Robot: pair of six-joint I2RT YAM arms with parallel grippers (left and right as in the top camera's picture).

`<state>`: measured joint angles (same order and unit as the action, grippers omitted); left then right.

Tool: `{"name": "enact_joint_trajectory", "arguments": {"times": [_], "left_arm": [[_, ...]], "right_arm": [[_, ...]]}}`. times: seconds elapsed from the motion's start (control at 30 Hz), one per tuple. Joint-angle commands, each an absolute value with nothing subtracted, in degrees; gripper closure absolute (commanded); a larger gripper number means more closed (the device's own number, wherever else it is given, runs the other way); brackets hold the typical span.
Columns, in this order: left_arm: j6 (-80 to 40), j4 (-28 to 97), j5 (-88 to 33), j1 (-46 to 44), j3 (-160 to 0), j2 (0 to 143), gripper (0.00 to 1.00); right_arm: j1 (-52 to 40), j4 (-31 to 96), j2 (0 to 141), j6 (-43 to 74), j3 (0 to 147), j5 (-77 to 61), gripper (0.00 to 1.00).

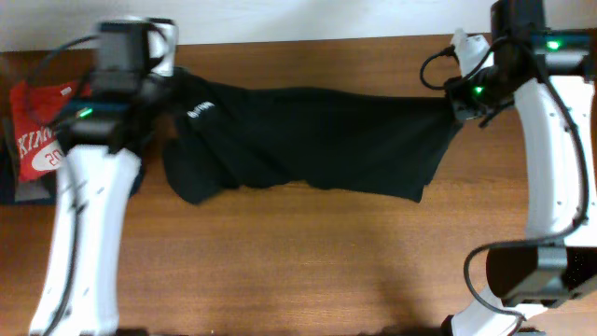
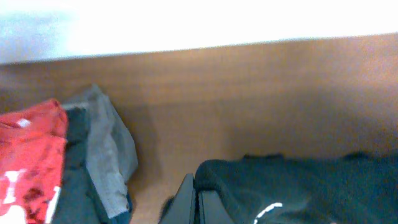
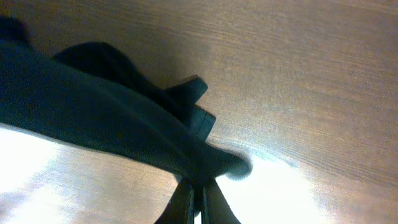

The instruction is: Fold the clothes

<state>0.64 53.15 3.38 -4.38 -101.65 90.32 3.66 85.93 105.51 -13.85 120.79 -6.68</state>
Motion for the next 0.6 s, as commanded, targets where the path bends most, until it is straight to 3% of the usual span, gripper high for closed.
{"name": "enact_joint_trajectory", "arguments": {"times": [0.0, 0.17, 0.37, 0.57], "left_arm": [[-1.3, 51.9, -11.1, 1.8, -103.5, 83.2, 1.0], [-1.3, 50.8, -23.3, 8.2, -104.0, 76.2, 1.0], [-1.3, 50.2, -23.1, 13.7, -104.3, 62.1, 1.0], [-1.3, 49.5, -23.6, 14.8, -104.2, 61.6, 1.0]], "right_arm": [[3.8, 88.1, 100.2, -10.1, 125.0, -5.5, 0.96], [3.8, 90.8, 91.7, -8.7, 126.8, -5.6, 0.96], [3.8, 89.0, 78.3, -7.4, 126.8, -5.2, 0.96], [3.8, 82.4, 75.3, -5.0, 126.8, 1.5, 0.96]]}}
